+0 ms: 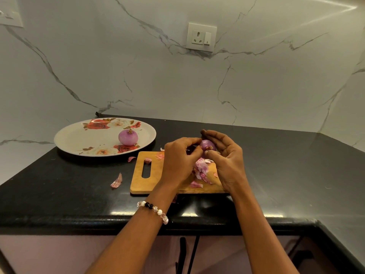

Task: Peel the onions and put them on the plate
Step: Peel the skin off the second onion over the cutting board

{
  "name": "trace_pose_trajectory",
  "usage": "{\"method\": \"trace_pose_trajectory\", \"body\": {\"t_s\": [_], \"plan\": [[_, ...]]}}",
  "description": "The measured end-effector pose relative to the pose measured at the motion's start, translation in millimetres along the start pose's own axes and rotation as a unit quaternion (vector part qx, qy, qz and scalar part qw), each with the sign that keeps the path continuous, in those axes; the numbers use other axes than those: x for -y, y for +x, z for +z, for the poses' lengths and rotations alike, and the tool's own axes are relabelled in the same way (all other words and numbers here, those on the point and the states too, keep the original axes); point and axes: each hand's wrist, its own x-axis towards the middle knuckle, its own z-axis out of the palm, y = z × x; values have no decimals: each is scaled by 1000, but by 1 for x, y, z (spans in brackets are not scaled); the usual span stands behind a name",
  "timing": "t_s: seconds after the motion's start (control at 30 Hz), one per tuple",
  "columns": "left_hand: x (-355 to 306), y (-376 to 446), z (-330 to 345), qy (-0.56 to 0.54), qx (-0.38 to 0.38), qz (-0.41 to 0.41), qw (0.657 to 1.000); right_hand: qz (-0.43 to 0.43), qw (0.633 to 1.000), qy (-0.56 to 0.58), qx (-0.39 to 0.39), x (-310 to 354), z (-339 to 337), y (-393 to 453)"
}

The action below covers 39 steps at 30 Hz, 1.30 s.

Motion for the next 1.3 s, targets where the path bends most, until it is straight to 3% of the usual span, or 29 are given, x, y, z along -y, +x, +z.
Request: {"method": "trace_pose_trajectory", "body": {"t_s": [0.4, 0.57, 0.73, 1.3], "plan": [[5, 2, 0, 61, -12, 10, 998, 8, 1000, 7, 7, 2, 3, -2], [4, 1, 0, 17, -38, -10, 999, 11, 1000, 23, -15, -1, 1, 1], [4, 2, 0, -19, 7, 34, 999, 4, 1000, 12, -19, -1, 0, 0], [3, 1, -3, 101, -19, 71, 992, 14, 1000, -26, -1, 0, 2, -1]]}}
